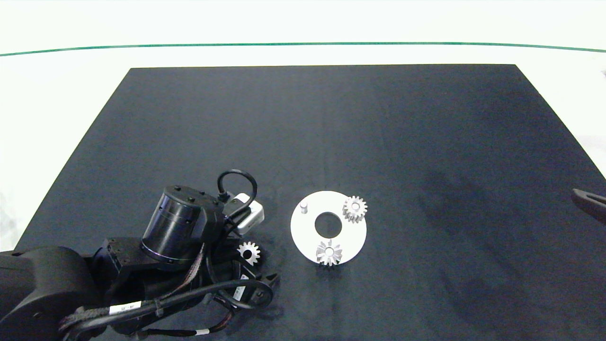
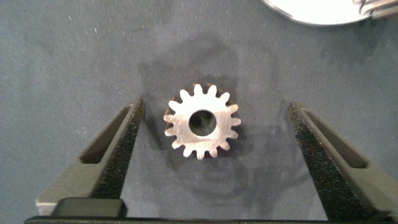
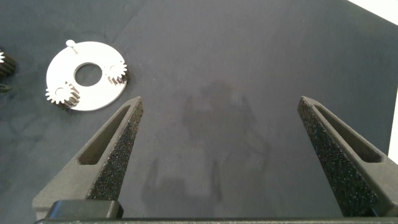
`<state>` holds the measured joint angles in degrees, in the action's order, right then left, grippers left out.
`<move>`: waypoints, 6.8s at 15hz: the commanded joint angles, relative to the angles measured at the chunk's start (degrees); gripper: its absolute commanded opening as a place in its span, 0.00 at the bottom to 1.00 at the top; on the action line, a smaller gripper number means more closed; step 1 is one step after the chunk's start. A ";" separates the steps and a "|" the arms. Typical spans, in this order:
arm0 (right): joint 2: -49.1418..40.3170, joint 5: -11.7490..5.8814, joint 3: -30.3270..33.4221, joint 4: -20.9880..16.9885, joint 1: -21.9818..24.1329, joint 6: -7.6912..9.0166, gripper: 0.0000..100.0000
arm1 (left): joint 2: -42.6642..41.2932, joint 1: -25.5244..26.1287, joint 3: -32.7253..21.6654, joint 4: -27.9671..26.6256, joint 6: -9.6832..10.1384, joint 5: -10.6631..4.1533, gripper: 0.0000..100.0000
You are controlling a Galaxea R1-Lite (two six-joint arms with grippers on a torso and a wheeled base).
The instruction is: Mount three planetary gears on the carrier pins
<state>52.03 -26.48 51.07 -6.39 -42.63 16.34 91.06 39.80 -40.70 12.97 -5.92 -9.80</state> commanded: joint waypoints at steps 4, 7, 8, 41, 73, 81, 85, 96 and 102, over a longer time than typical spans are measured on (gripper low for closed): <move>-0.44 -0.15 0.09 -0.12 0.00 0.19 1.00 | -0.89 0.19 0.27 0.48 -1.28 -0.22 0.80; -0.26 -0.15 -0.09 -0.12 -0.08 0.19 1.00 | -1.59 0.19 0.45 0.83 -1.19 -0.22 0.74; -0.44 -0.15 -0.09 -0.03 -0.08 0.19 1.00 | -1.59 0.19 0.54 0.83 -1.19 -0.22 0.71; -1.58 -0.15 -1.14 -0.20 -0.17 1.42 1.00 | 0.96 1.42 6.34 11.20 -3.22 -2.77 0.16; -2.28 -0.15 -2.37 0.06 -0.08 3.18 1.00 | 12.91 4.23 -33.30 -17.80 -6.56 -2.94 0.04; -2.28 -0.15 -2.46 0.06 -0.08 3.18 1.00 | 14.32 3.00 -33.39 -15.87 -7.35 -2.94 0.04; -2.37 -0.15 -2.46 0.06 -0.08 3.26 1.00 | 14.41 2.65 -33.39 -15.61 -7.43 -2.94 0.04; -2.63 -0.15 -2.64 0.06 -0.08 3.26 1.00 | 10.36 2.74 -26.97 -8.05 -6.73 -3.29 0.04; -2.55 -0.15 -3.25 0.06 -0.17 3.88 1.00 | 9.48 2.39 -19.15 4.43 -5.68 -3.29 0.04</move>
<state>49.38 -26.45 47.87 -6.30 -42.80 20.09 101.22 42.30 -61.36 16.86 -11.52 -13.01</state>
